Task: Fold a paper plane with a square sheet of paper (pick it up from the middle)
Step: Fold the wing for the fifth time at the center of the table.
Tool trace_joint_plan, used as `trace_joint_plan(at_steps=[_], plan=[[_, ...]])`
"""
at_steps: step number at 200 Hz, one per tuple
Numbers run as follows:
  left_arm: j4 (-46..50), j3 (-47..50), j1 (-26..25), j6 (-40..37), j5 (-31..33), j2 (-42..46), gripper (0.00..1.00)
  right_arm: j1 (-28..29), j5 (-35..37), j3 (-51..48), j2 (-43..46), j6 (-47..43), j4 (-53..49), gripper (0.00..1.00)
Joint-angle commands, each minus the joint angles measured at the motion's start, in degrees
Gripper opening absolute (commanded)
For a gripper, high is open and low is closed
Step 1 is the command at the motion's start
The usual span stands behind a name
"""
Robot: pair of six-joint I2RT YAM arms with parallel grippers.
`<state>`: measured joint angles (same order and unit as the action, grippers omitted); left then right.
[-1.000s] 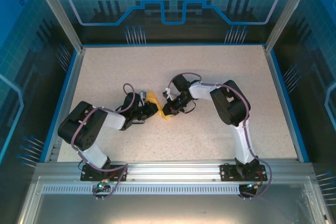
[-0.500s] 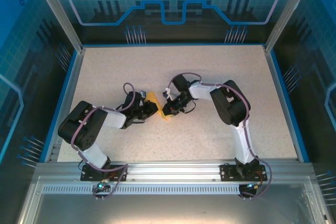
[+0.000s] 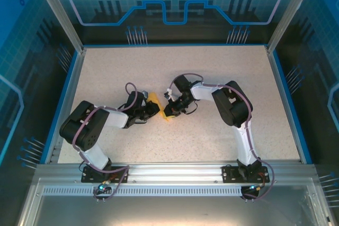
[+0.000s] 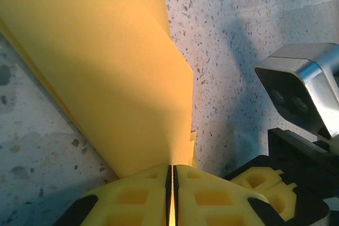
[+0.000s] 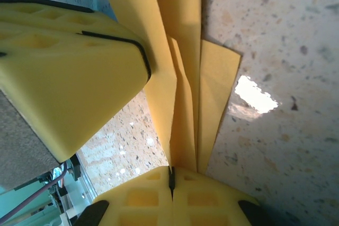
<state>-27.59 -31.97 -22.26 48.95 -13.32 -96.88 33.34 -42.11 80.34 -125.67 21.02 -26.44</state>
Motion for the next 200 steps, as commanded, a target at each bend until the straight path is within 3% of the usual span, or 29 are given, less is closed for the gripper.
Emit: trace_joint_plan(at_steps=[1,43,104,145,200], plan=[[3.0,-1.8,-0.1,-2.3,2.6,-1.5,0.14,-0.2,3.6,-0.1,-2.8,-0.2,-3.9,0.05],[7.3,-3.3,0.0,-3.0,3.5,-2.3,0.12,-0.2,3.4,0.6,-1.6,0.1,-3.8,0.07],[14.1,-4.6,-0.1,-5.0,3.9,-4.0,0.11,-1.0,4.9,-1.6,5.8,2.0,-2.6,0.20],[13.8,-4.9,-0.1,-5.0,3.2,-4.5,0.11,-0.3,6.7,-2.0,9.9,1.8,-2.4,0.18],[13.6,-4.9,-0.1,-4.8,3.3,-4.5,0.11,1.8,7.3,2.4,4.6,2.0,-3.2,0.16]])
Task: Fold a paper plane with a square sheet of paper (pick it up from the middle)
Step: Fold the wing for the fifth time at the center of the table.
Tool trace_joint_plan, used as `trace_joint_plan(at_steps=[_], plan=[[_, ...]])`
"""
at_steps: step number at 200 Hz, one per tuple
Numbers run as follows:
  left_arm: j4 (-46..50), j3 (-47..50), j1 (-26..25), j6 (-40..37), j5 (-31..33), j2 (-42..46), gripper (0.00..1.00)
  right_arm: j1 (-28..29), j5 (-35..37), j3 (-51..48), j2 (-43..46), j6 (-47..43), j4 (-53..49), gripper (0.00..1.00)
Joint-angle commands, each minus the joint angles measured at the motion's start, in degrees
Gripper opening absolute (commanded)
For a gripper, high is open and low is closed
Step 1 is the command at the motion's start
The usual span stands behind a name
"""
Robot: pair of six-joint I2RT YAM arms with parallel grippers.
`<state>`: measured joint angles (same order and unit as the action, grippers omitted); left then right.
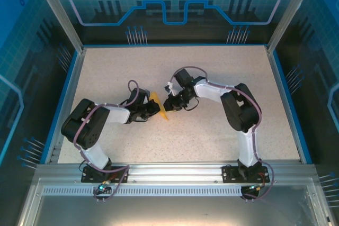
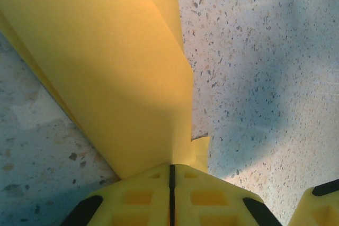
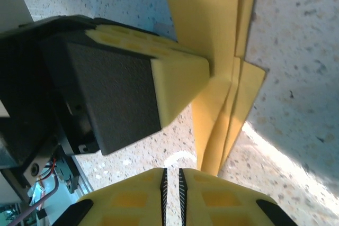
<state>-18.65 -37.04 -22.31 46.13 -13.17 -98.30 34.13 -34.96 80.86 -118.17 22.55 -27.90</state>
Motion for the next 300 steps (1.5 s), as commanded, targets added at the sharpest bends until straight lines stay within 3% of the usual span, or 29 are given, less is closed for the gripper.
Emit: trace_joint_plan(at_steps=[1,78,152,203,300], plan=[[4.6,0.1,0.0,-1.9,3.2,-3.1,0.11,1.0,0.0,1.9,-2.9,0.5,-1.7,0.16],[4.6,0.1,0.0,-1.7,3.4,-3.4,0.11,1.3,-5.9,0.6,-6.8,0.2,0.1,0.13],[4.8,0.2,-0.1,-1.5,3.8,-3.3,0.11,1.0,-3.4,-1.5,-5.2,-2.6,-5.5,0.12],[4.8,0.1,0.0,-1.6,3.8,-3.5,0.11,1.0,-4.7,-1.1,-0.8,-0.4,-1.0,0.12],[5.0,-0.1,-0.1,-1.4,3.8,-3.4,0.11,2.1,-2.9,0.8,-7.9,-0.7,-3.8,0.12]])
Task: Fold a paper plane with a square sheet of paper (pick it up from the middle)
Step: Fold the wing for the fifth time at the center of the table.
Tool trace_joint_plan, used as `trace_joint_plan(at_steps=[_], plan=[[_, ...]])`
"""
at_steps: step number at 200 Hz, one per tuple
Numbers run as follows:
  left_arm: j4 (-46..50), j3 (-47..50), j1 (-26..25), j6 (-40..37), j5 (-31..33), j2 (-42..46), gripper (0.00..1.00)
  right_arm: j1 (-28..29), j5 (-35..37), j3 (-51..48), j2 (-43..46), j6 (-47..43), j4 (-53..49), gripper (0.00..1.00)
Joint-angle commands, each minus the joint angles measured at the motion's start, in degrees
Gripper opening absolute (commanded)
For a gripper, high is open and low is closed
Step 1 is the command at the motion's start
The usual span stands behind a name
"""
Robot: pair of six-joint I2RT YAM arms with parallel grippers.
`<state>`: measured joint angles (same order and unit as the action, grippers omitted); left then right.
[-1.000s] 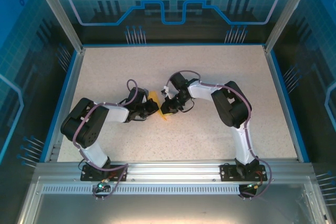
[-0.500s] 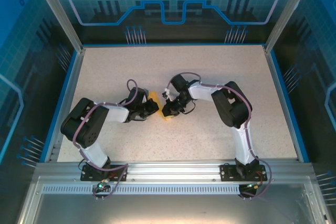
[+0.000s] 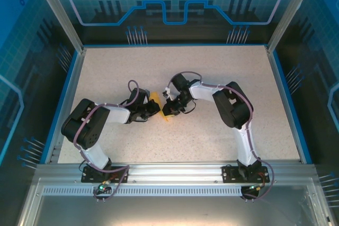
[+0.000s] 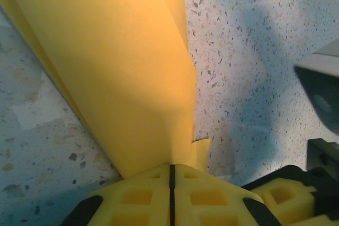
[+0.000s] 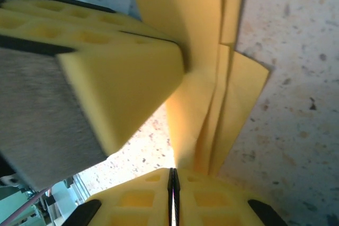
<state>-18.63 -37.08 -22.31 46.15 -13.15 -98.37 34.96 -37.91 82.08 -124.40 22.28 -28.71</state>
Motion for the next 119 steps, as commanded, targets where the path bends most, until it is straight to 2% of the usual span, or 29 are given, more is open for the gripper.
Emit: trace_joint_plan(at_steps=[1,80,119], plan=[[5.0,0.0,-0.1,-1.5,3.8,-3.3,0.11,1.2,0.0,-0.5,-1.7,-0.5,-3.1,0.12],[5.2,0.0,0.0,-1.4,4.1,-2.6,0.11,1.7,1.4,-8.7,5.4,-4.6,-9.4,0.12],[5.2,0.2,0.0,-1.6,4.1,-2.4,0.11,0.8,2.5,-9.2,11.7,-1.6,-3.2,0.13]])
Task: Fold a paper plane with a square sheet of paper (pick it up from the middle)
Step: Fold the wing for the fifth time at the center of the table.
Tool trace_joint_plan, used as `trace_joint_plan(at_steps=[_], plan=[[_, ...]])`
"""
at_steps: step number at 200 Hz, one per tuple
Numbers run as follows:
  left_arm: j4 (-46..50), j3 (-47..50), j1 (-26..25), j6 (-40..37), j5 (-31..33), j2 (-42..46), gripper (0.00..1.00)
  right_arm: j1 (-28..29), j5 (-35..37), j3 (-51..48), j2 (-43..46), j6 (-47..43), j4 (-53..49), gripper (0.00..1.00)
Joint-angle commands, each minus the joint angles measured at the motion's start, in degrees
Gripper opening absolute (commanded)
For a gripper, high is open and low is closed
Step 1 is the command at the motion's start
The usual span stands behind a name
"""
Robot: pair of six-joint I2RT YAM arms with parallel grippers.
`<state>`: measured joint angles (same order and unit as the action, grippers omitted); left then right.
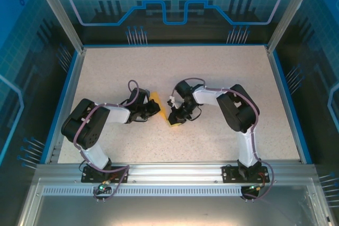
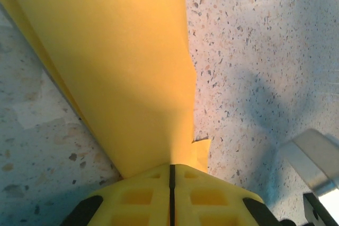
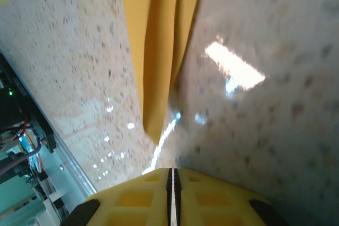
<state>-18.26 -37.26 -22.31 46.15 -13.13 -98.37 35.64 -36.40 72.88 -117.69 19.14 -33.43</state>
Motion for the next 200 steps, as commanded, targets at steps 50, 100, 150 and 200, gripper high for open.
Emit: trace_joint_plan(at_steps=[50,100,150,200], plan=[[4.8,0.3,0.0,-1.5,3.9,-2.5,0.11,1.5,3.8,7.0,0.2,4.4,4.4,0.14],[4.8,0.1,0.0,-1.4,3.6,-2.1,0.11,2.0,4.8,9.7,-5.2,6.8,5.4,0.13],[5.2,-0.7,-0.1,-1.4,3.0,-0.1,0.12,1.4,5.5,5.3,-6.1,6.8,5.5,0.12],[8.6,-5.1,0.2,-3.5,1.4,7.7,0.21,0.7,6.0,3.6,-6.1,6.5,5.0,0.10]])
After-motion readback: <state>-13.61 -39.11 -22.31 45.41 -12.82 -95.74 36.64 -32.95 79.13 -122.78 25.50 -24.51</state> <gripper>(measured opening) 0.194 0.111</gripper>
